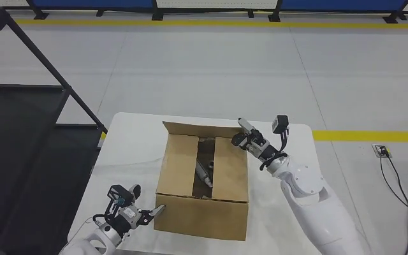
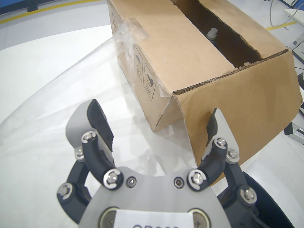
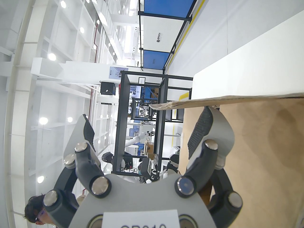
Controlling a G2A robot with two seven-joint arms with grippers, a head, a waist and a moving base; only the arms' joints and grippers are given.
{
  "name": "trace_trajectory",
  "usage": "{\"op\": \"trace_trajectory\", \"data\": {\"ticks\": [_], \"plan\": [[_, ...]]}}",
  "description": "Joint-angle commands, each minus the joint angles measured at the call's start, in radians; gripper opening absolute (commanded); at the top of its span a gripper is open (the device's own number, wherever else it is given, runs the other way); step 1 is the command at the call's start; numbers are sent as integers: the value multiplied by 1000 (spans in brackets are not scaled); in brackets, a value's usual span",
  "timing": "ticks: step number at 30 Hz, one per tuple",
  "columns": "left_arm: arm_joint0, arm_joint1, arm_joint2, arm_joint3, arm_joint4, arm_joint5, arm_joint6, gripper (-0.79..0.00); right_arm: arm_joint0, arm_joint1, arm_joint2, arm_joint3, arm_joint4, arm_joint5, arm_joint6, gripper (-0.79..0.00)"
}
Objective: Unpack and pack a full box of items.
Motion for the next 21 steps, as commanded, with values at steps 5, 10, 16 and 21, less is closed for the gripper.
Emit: {"op": "trace_trajectory", "data": {"ticks": [5, 10, 16, 21], "plan": [[2, 1, 10, -9, 15, -7, 2, 0, 74, -36, -48, 89, 88, 19, -174, 0], [11, 3, 11, -10, 27, -4, 13, 0, 212, -86, -141, 273, 85, -18, -311, 0], [25, 5, 13, -4, 36, 0, 31, 0, 340, -142, -238, 505, 54, 4, -370, 0], [29, 6, 19, 5, 47, 1, 40, 0, 406, -177, -298, 638, -1, 50, -350, 0]]}}
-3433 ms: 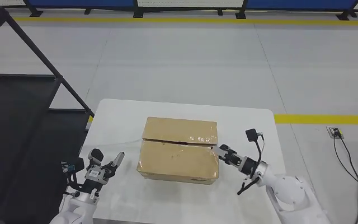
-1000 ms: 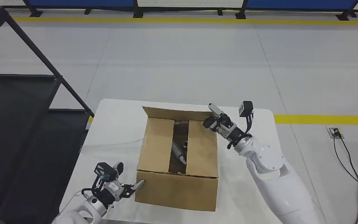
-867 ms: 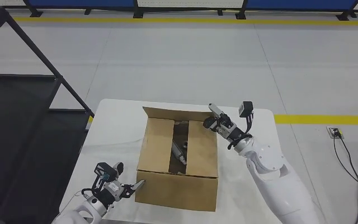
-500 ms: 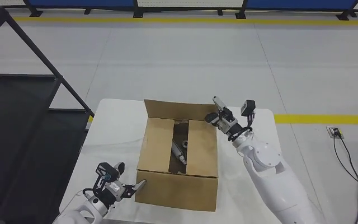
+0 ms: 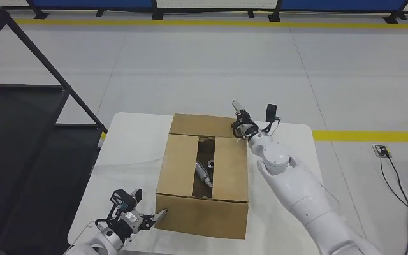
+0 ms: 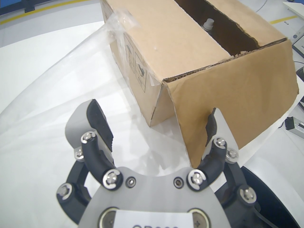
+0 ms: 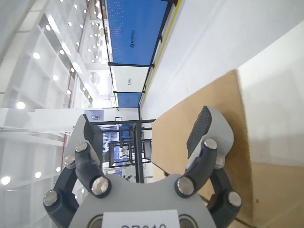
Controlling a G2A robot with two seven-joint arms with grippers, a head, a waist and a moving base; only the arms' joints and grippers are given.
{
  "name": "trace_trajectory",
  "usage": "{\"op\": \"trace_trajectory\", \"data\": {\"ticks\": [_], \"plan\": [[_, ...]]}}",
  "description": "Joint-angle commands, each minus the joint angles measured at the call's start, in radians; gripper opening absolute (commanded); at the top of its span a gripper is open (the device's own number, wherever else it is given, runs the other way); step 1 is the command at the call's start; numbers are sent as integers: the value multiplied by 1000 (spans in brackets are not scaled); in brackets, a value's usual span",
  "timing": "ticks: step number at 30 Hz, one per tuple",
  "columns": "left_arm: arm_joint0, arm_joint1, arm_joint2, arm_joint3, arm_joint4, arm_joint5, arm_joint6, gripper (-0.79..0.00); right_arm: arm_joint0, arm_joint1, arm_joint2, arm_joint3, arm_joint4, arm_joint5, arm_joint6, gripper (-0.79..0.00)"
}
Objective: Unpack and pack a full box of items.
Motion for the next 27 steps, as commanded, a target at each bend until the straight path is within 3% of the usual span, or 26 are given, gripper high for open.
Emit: {"op": "trace_trajectory", "data": {"ticks": [1, 7, 11, 14, 17, 21, 27], "plan": [[0, 1, 3, 3, 3, 0, 2, 0, 22, -12, -17, 42, -24, 12, 0, 0], [2, 1, 11, 0, 5, 6, 14, 0, 32, -29, 14, 59, 15, -88, -15, 0], [15, 2, -9, -20, -62, -7, 49, 0, -25, -16, 62, -57, 81, -168, 154, 0], [26, 3, -48, -41, -125, -2, 68, 0, -70, 9, 93, -165, 77, -106, 350, 0], [37, 3, -80, -57, -173, 18, 85, 0, -113, 30, 98, -264, -10, -13, 455, 0], [50, 4, -115, -70, -210, 31, 93, 0, -150, 42, 72, -346, -127, 95, 500, 0], [60, 5, -126, -66, -226, 31, 96, 0, -148, 22, 10, -342, -162, 157, 488, 0]]}}
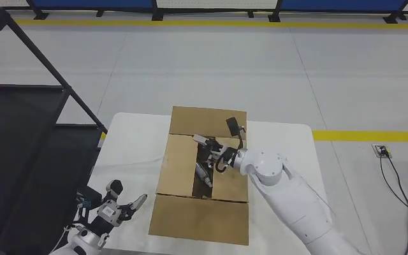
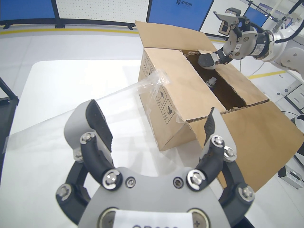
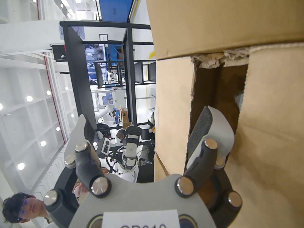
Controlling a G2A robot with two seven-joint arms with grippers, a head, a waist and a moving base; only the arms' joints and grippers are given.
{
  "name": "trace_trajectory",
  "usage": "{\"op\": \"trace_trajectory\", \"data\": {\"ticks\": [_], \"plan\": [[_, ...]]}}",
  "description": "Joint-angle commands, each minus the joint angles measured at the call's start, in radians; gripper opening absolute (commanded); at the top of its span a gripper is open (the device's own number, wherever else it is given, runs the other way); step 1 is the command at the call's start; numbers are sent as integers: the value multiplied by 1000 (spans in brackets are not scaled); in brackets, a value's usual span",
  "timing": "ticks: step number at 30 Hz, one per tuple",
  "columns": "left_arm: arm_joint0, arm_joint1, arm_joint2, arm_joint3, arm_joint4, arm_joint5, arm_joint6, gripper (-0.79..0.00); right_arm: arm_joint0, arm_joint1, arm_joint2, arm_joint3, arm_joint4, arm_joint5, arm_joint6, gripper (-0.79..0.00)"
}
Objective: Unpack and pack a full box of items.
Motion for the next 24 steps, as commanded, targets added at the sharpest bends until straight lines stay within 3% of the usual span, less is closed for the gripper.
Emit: {"op": "trace_trajectory", "data": {"ticks": [1, 8, 13, 24], "plan": [[2, 0, 2, 2, 2, -1, 3, 0, 14, -12, -30, 21, -11, 13, -19, 0], [13, 0, 15, -6, 21, -8, 11, 0, 80, -63, -101, 139, 39, 17, -24, 0], [17, 0, 23, -13, 36, -19, 13, 0, 113, -95, -98, 198, 159, -47, 16, 0], [-14, -3, 100, -59, 146, 20, -13, 0, 114, -126, -60, 133, 295, -141, 11, 0]]}}
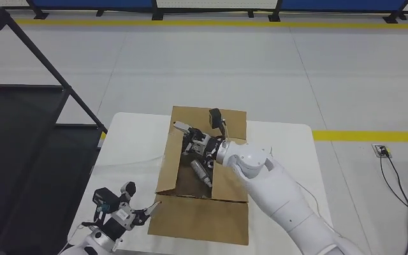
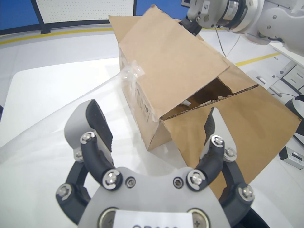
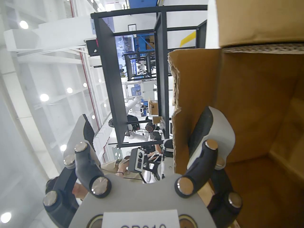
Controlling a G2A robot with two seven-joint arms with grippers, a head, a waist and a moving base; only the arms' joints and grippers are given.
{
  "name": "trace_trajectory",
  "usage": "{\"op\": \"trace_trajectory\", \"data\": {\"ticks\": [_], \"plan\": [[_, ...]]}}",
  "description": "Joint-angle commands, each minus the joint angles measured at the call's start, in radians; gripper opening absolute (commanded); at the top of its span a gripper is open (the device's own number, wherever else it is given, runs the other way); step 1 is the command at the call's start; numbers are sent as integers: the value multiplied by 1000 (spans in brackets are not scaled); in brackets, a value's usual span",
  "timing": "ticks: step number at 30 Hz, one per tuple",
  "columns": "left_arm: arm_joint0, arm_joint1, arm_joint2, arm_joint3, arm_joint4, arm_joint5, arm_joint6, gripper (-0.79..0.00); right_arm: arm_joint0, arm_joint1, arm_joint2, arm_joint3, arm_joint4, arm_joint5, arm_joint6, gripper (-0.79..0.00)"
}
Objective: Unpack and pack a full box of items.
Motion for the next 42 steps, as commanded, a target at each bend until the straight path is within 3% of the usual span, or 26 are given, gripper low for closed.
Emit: {"op": "trace_trajectory", "data": {"ticks": [1, 7, 13, 18, 27, 34, 42], "plan": [[-13, -2, 21, -3, 13, 23, -8, 0, -2, -6, 0, -17, 19, -15, 3, 0], [-56, -16, 69, -6, -33, 177, -6, 0, 4, -27, -13, -29, 78, -37, 68, 0], [-83, -27, 50, 5, -174, 297, -20, 0, 27, -43, -21, 23, 125, -28, 177, 0], [-59, -25, 2, 7, -201, 290, -3, 0, 31, -35, 17, 53, 112, -67, 236, 0], [-44, -22, -94, 97, -282, 293, -32, 0, -61, 37, 227, -21, 68, -115, 251, 0], [-100, -18, -87, 192, -252, 273, -101, 0, -155, 75, 349, -129, 64, -95, 248, 0], [-138, -20, -62, 260, -224, 280, -108, 0, -213, 94, 406, -199, 58, -80, 240, 0]]}}
